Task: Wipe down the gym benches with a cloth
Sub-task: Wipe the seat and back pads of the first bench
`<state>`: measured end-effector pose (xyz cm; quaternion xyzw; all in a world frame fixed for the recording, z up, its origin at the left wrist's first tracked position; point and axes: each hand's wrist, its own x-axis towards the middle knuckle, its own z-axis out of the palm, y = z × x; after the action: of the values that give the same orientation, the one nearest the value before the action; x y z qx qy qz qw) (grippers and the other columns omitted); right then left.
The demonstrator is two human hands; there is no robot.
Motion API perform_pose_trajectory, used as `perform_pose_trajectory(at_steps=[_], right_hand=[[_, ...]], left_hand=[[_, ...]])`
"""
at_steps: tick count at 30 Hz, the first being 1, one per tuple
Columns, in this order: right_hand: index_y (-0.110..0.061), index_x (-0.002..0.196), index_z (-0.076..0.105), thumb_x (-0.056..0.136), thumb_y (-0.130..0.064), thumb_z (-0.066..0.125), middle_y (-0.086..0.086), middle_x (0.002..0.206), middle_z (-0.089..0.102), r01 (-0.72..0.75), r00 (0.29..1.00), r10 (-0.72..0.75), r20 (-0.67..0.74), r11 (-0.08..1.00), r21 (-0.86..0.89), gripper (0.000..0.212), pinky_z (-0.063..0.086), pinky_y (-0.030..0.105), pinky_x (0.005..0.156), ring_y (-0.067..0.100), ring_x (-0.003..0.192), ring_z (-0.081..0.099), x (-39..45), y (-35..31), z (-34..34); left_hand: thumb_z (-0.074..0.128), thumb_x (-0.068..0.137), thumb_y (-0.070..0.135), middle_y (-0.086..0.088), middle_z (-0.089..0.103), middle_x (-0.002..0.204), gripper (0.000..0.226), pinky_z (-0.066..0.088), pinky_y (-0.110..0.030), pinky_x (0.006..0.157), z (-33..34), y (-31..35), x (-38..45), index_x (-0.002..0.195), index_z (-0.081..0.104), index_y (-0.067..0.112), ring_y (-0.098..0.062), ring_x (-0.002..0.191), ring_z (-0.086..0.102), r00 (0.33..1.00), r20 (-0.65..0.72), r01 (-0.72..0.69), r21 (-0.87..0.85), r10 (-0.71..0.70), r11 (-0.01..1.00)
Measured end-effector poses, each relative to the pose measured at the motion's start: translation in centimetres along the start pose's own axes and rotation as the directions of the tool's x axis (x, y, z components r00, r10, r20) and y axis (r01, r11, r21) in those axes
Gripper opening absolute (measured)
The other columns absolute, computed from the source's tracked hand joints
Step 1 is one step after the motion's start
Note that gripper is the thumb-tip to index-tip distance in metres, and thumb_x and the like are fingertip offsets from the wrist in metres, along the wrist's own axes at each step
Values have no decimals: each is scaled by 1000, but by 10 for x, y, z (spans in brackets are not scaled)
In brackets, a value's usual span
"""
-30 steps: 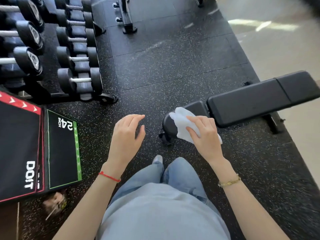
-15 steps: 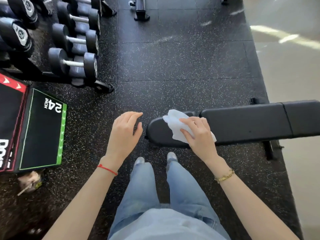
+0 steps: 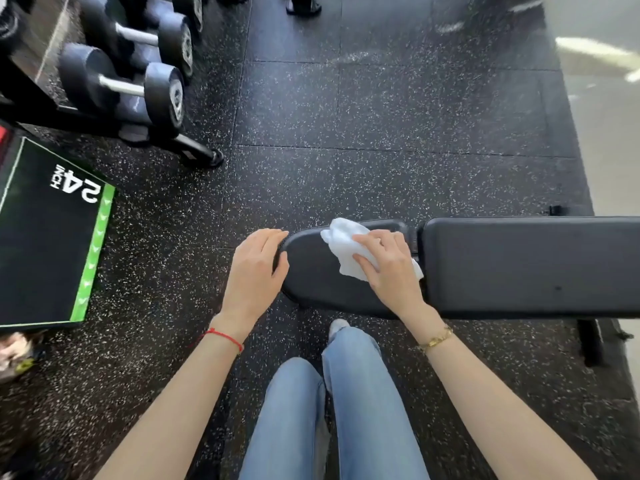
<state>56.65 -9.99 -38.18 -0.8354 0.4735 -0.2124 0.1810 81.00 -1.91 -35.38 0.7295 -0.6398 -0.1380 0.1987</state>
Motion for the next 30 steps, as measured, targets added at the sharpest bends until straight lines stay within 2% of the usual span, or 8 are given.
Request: perform_pose_trajectory(at_steps=[3, 8, 11, 13, 19, 22, 26, 30], right_hand=[[-16, 115, 65, 93, -21, 65, 7, 110, 55, 24, 999, -25, -30, 1000, -16, 23, 45, 37, 82, 26, 88, 47, -7, 25, 50], [-20, 119, 63, 97, -27, 62, 5, 112, 53, 113, 993, -114, -14, 990, -88, 23, 45, 44, 84, 32, 93, 49, -33, 64, 126], [-24, 133, 58, 96, -38, 56, 5, 133, 53, 164, 986, -162, 26, 979, -121, 39, 45, 45, 95, 33, 112, 51, -47, 81, 148], [-25, 141, 52, 97, -47, 49, 6, 147, 46, 195, 979, -186, 81, 972, -130, 49, 36, 48, 109, 34, 130, 43, -44, 88, 155], [-40, 153, 27, 88, -72, 12, 3, 164, 18, 55, 980, 7, 200, 951, -304, 74, 4, 53, 121, 33, 152, 8, 4, 91, 168], [-46, 153, 20, 86, -72, 5, 1, 166, 11, 54, 977, 29, 211, 924, -379, 74, 0, 55, 120, 33, 152, 2, 1, 79, 173], [-48, 153, 17, 91, -69, 8, -2, 166, 7, 156, 965, -70, 254, 928, -337, 66, -1, 52, 121, 33, 152, 0, -53, 73, 168], [-52, 151, 17, 88, -74, 7, -3, 166, 8, 40, 976, 36, 214, 940, -339, 68, -1, 51, 122, 28, 152, -2, -47, 95, 155]], left_hand=[[57, 95, 14, -7, 62, 130, 36, 42, -46, 108, 50, -28, 6, 131, 60, 8, -26, 126, 53, 1000, -17, -3, 14, 3, 1000], [60, 93, 11, -10, 62, 130, 38, 44, -47, 106, 129, -68, 7, 131, 60, 6, -29, 125, 55, 996, -73, -55, 36, 57, 998], [57, 96, 16, -10, 59, 135, 40, 42, -48, 109, 166, -90, 4, 135, 57, 6, -29, 129, 51, 992, -83, -90, 61, 95, 994], [48, 99, 25, -10, 56, 139, 45, 40, -49, 110, 184, -101, 4, 139, 53, 6, -29, 133, 49, 991, -90, -98, 66, 104, 993], [43, 99, 30, -16, 48, 146, 53, 35, -45, 116, 212, -112, 9, 143, 47, 1, -31, 136, 43, 980, -163, -102, 55, 110, 993], [46, 99, 29, -16, 46, 148, 53, 31, -42, 119, 215, -113, 11, 144, 45, 0, -30, 139, 39, 977, -194, -81, 20, 83, 997], [48, 101, 26, -16, 44, 150, 52, 28, -41, 120, 217, -114, 9, 147, 43, 1, -30, 141, 36, 979, -198, -55, -10, 52, 998], [45, 101, 29, -15, 44, 150, 54, 28, -40, 120, 218, -116, 8, 147, 43, 2, -29, 141, 36, 978, -202, -59, -25, 53, 998]])
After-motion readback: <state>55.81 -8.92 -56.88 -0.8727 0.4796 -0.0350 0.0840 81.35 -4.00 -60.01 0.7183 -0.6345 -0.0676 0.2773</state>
